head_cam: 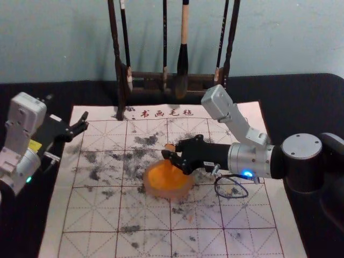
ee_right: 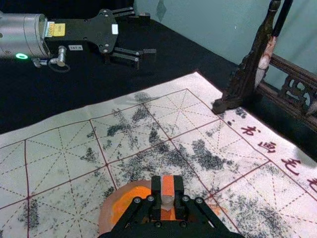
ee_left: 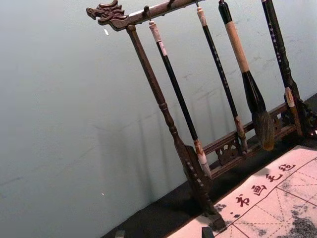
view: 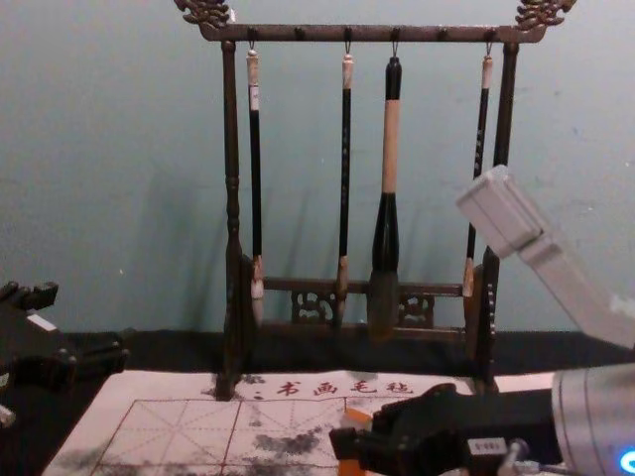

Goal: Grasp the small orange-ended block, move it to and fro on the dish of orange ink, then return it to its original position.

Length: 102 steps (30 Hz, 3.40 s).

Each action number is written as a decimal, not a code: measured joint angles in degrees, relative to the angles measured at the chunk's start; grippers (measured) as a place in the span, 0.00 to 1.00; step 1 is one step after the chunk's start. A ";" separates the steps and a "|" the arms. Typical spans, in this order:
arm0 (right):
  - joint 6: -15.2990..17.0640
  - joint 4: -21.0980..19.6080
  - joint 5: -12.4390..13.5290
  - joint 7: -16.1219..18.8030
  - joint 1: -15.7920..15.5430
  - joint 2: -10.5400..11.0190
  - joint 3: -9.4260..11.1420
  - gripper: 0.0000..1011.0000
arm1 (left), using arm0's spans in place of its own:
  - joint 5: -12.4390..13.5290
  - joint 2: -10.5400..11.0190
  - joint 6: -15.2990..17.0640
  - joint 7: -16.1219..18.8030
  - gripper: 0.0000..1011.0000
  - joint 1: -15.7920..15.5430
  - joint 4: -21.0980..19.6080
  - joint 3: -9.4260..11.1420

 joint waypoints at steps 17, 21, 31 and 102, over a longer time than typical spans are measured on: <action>0.14 -3.91 0.59 0.91 -1.97 2.35 0.35 0.11 | 0.00 0.00 0.00 0.00 0.99 0.00 0.00 0.00; 0.33 -4.15 0.60 0.90 -2.26 2.69 0.27 0.11 | 0.00 0.00 0.00 0.00 0.99 0.00 0.00 0.00; 0.29 -3.49 0.48 -0.25 -2.30 2.34 0.53 0.11 | 0.00 0.00 0.00 0.00 0.99 0.00 0.00 0.00; -0.70 -0.80 0.55 -0.27 -1.19 0.17 -0.12 0.11 | 0.00 0.00 0.00 0.00 0.99 0.00 0.00 0.00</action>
